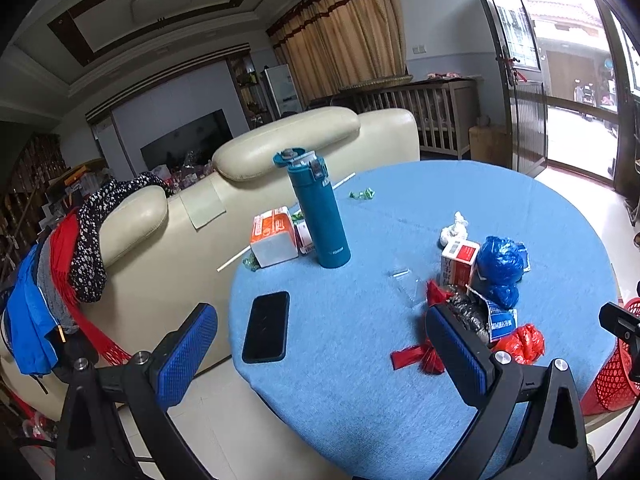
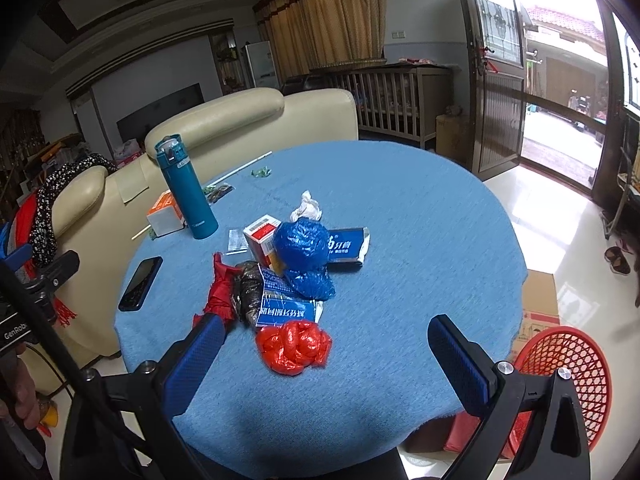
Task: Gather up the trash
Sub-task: 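Move the right tool toward the red plastic bag on the table, then grasp the red plastic bag with the right tool while the left tool grasps the red cloth bag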
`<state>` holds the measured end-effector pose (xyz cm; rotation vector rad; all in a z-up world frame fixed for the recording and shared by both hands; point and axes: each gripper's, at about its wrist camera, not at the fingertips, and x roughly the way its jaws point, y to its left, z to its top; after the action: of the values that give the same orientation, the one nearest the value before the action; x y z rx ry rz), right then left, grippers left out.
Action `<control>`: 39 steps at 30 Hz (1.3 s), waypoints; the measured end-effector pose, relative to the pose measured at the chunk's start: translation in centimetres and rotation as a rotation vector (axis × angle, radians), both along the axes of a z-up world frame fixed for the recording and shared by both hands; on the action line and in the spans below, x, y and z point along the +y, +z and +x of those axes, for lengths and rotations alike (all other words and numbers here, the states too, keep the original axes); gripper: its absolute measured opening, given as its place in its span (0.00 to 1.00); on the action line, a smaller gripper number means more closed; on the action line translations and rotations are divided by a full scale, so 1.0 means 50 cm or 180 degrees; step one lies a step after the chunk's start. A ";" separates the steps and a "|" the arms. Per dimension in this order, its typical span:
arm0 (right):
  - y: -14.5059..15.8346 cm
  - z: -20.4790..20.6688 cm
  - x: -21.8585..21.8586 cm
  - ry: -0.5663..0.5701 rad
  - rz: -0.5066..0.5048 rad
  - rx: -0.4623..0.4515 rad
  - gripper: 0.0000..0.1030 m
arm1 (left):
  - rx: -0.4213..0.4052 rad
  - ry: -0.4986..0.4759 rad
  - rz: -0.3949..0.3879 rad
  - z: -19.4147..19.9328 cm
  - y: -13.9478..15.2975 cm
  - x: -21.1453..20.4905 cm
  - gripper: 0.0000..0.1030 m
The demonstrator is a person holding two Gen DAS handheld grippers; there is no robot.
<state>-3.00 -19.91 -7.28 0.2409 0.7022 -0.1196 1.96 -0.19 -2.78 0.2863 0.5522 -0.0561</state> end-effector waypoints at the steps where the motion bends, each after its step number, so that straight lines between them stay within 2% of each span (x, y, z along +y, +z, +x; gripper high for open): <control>1: -0.004 0.002 0.000 0.0006 0.0014 0.0013 1.00 | 0.0022 0.0002 0.0001 0.005 -0.004 -0.001 1.00; 6: -0.028 0.022 -0.003 0.0070 0.0117 0.0085 1.00 | 0.0151 0.0003 0.0083 0.028 -0.025 -0.005 1.00; 13: -0.104 0.075 -0.009 0.0322 0.0473 0.0240 0.98 | 0.0481 -0.0017 -0.0074 0.092 -0.090 -0.006 1.00; 15: -0.129 0.098 -0.008 0.0382 0.0547 0.0323 0.90 | 0.0650 -0.0010 -0.0111 0.114 -0.112 -0.005 1.00; 19: -0.172 0.151 0.010 0.0589 0.0643 0.0472 0.86 | 0.0900 -0.0038 -0.0267 0.146 -0.140 -0.012 1.00; 22: -0.204 0.187 0.022 0.0720 0.0750 0.0596 0.80 | 0.1023 -0.0089 -0.0294 0.165 -0.156 -0.016 1.00; 24: -0.225 0.205 0.031 0.0756 0.0736 0.0708 0.72 | 0.1087 -0.0130 -0.0294 0.175 -0.163 -0.021 1.00; 25: -0.234 0.209 0.033 0.0782 0.0778 0.0724 0.71 | 0.1125 -0.0170 -0.0327 0.179 -0.166 -0.026 1.00; 27: -0.237 0.203 0.035 0.0806 0.0783 0.0663 0.68 | 0.1224 -0.0291 -0.0421 0.186 -0.172 -0.042 1.00; 28: -0.237 0.199 0.035 0.0839 0.0776 0.0644 0.67 | 0.1258 -0.0317 -0.0366 0.191 -0.177 -0.044 1.00; 32: -0.238 0.170 0.012 0.0841 0.0880 0.0608 0.64 | 0.1508 -0.0537 -0.0464 0.212 -0.200 -0.083 1.00; 39: -0.234 0.097 -0.077 0.0556 0.1119 0.0527 0.63 | 0.1814 -0.0661 -0.0614 0.252 -0.252 -0.118 1.00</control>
<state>1.86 -23.75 -18.98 0.5084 0.9048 0.1542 14.58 -6.09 -15.38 0.1345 1.0737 -0.3989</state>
